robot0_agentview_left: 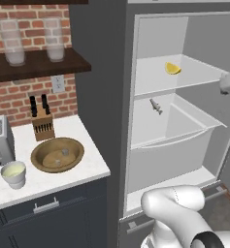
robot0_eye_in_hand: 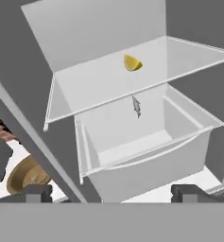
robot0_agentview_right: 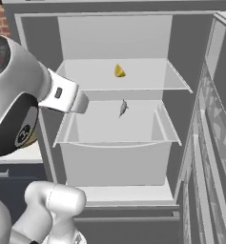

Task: Grab a lemon wedge from the fridge and one ice cube from the ice bowl, and put them in the glass of lemonade.

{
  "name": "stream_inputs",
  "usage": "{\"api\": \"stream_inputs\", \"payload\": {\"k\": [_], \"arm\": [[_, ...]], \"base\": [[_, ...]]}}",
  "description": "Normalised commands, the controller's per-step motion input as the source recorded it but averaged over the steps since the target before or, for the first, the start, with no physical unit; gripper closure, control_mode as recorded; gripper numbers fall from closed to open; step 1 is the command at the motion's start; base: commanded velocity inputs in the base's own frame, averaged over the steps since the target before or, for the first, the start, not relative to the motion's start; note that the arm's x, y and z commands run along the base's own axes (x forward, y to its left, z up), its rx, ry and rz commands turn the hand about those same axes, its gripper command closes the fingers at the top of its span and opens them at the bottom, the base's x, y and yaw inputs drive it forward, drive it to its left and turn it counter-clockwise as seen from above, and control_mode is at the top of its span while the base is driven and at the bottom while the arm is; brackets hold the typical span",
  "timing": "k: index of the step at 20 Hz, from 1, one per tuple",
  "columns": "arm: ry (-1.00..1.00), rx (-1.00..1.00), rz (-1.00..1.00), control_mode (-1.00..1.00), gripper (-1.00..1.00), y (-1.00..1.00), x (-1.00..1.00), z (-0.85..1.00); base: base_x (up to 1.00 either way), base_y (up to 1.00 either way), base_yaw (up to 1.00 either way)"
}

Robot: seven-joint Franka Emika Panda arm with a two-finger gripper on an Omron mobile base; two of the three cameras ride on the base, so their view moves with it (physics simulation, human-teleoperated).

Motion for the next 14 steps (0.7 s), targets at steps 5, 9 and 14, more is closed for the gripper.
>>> {"api": "stream_inputs", "payload": {"k": [5, 9, 14], "arm": [[-0.20, -0.11, 0.00, -1.00, -1.00, 0.00, 0.00, 0.82], [-0.07, 0.03, 0.03, -1.00, -1.00, -0.54, 0.66, -0.06], [0.00, 0.00, 0.00, -1.00, -1.00, -0.14, 1.00, -0.14]], "base": [[0.00, 0.00, 0.00], [0.00, 0.00, 0.00], [0.00, 0.00, 0.00]]}}
